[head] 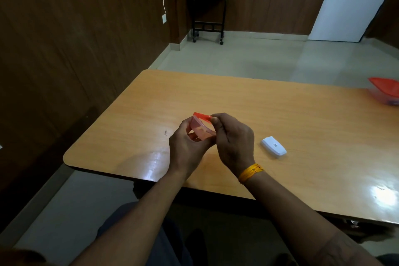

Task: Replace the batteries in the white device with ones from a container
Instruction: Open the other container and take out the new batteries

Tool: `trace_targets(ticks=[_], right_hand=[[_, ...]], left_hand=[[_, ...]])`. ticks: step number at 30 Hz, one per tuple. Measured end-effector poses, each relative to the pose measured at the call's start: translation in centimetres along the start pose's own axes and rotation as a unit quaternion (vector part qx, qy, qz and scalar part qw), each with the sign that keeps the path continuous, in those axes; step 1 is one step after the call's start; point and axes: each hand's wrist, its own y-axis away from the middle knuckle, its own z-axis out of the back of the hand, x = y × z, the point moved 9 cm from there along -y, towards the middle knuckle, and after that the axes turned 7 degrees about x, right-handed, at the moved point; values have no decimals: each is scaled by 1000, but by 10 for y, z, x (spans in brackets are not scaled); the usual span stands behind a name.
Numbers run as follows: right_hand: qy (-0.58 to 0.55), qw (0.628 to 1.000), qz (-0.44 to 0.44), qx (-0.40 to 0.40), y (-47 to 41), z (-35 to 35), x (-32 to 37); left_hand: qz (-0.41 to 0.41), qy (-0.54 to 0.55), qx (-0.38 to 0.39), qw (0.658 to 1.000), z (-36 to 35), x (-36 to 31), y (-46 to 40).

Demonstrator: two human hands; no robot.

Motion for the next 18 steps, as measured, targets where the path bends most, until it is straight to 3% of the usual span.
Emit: trace_targets(ticks=[6,12,18], right_hand=[[26,996,77,42,1,-10,10],[78,991,95,56,2,-13,-2],[107,989,100,25,-5,-13,-11]], left_hand=[[7,14,-4,1000,8,3,-7],[18,55,-5,998,10,-4,-9],[9,27,-16,999,9,2,-16]])
